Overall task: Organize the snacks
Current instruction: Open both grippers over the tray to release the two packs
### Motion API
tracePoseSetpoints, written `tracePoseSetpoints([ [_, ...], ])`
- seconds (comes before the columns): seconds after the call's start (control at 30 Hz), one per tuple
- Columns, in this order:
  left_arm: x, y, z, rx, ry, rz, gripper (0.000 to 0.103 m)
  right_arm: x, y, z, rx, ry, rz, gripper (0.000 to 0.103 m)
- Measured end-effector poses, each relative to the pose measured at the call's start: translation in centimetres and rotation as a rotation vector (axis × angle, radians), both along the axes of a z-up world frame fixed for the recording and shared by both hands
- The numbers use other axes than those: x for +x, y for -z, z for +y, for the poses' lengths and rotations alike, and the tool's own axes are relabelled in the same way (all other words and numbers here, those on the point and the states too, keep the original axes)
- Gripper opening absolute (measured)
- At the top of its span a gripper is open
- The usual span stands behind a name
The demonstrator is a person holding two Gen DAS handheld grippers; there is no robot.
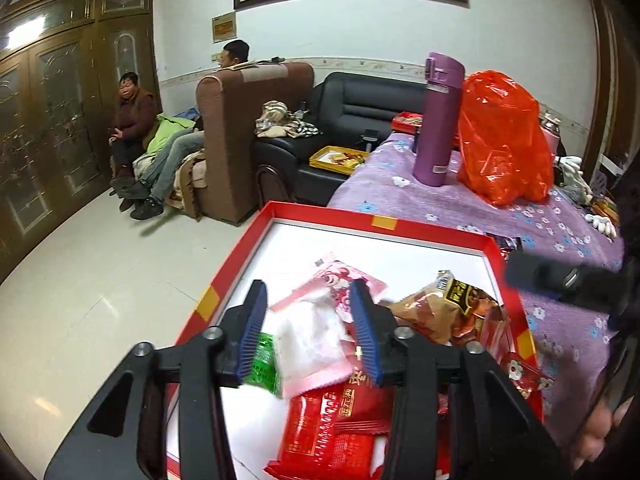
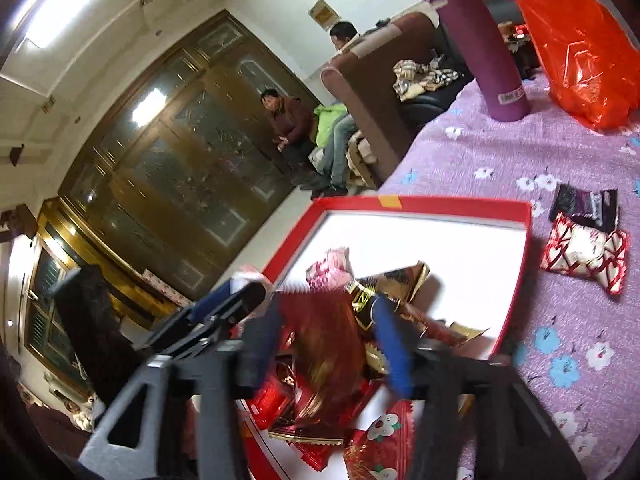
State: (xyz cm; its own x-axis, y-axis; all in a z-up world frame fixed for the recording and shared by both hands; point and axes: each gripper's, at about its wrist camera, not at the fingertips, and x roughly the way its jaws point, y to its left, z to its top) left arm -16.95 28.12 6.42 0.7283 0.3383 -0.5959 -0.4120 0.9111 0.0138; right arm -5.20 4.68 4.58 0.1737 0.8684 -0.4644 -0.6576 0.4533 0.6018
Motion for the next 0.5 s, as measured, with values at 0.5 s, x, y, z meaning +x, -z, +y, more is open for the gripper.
tracePoseSetpoints([
  [0.5, 0.3, -0.6, -1.4, 0.032, 0.008, -0.001, 0.055, 11.3, 1.0, -2.9, -0.579, 0.43, -0.234, 0.07],
])
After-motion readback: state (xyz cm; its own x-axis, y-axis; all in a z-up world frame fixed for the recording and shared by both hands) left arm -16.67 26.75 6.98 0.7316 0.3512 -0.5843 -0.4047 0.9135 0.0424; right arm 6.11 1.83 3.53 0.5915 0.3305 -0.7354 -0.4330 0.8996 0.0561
